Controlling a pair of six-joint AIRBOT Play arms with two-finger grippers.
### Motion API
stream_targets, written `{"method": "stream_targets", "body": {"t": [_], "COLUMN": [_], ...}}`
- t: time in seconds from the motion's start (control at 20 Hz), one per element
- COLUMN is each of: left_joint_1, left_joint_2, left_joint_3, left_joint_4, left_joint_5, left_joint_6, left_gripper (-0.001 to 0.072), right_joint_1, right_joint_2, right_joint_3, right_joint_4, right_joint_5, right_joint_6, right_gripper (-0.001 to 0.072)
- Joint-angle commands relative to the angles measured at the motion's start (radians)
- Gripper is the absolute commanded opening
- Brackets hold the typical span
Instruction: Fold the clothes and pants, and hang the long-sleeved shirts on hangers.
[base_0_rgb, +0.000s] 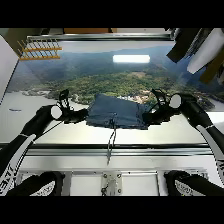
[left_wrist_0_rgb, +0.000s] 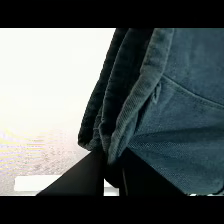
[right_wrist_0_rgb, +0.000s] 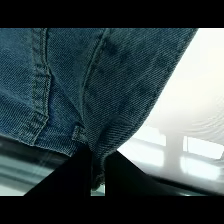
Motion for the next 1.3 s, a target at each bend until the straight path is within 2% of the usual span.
{"method": "stream_targets", "body": {"t": [0.0,0.2,0.25,0.3,0.35,0.5,0.7,0.75,0.8,0.85,1.05,1.25], "left_joint_1": [-0.050,-0.040,-0.027,-0.011,0.003,0.029,0.000,-0.020,-0.046,-0.079,-0.202,-0.242], "left_joint_2": [-0.038,-0.087,-0.085,-0.075,-0.056,0.040,0.172,0.191,0.205,0.212,0.210,0.210], "left_joint_3": [-0.053,-0.011,-0.002,0.015,0.038,0.099,0.116,0.116,0.116,0.116,0.116,0.116], "left_joint_4": [-0.042,-0.041,-0.036,-0.036,-0.035,-0.035,-0.035,-0.036,-0.035,-0.036,-0.035,-0.037], "left_joint_5": [0.084,0.054,0.043,0.023,0.000,-0.045,-0.049,-0.051,-0.048,-0.037,0.007,0.031], "left_joint_6": [0.000,0.001,0.012,0.039,0.055,0.074,0.074,0.074,0.074,0.076,0.075,0.074], "left_gripper": [0.0030,0.0030,0.0108,0.0439,0.0613,0.0623,0.0619,0.0461,0.0129,0.0031,0.0030,0.0030], "right_joint_1": [0.016,0.016,0.016,0.016,0.013,-0.039,-0.273,-0.327,-0.383,-0.436,-0.551,-0.530], "right_joint_2": [0.003,-0.002,-0.001,0.000,0.003,0.063,0.156,0.151,0.138,0.113,-0.058,-0.217], "right_joint_3": [-0.058,-0.058,-0.058,-0.057,-0.053,0.002,0.011,-0.001,-0.028,-0.063,-0.189,-0.192], "right_joint_4": [-0.027,0.061,0.092,0.134,0.183,0.217,0.222,0.224,0.241,0.291,0.538,0.742], "right_joint_5": [-0.161,-0.157,-0.147,-0.137,-0.130,-0.060,-0.014,-0.004,-0.005,-0.006,-0.052,-0.072], "right_joint_6": [0.021,0.018,-0.001,-0.021,-0.049,-0.103,-0.151,-0.173,-0.204,-0.249,-0.442,-0.598], "right_gripper": [0.0030,0.0041,0.0102,0.0386,0.0676,0.0683,0.0684,0.0684,0.0684,0.0686,0.0687,0.0684]}}
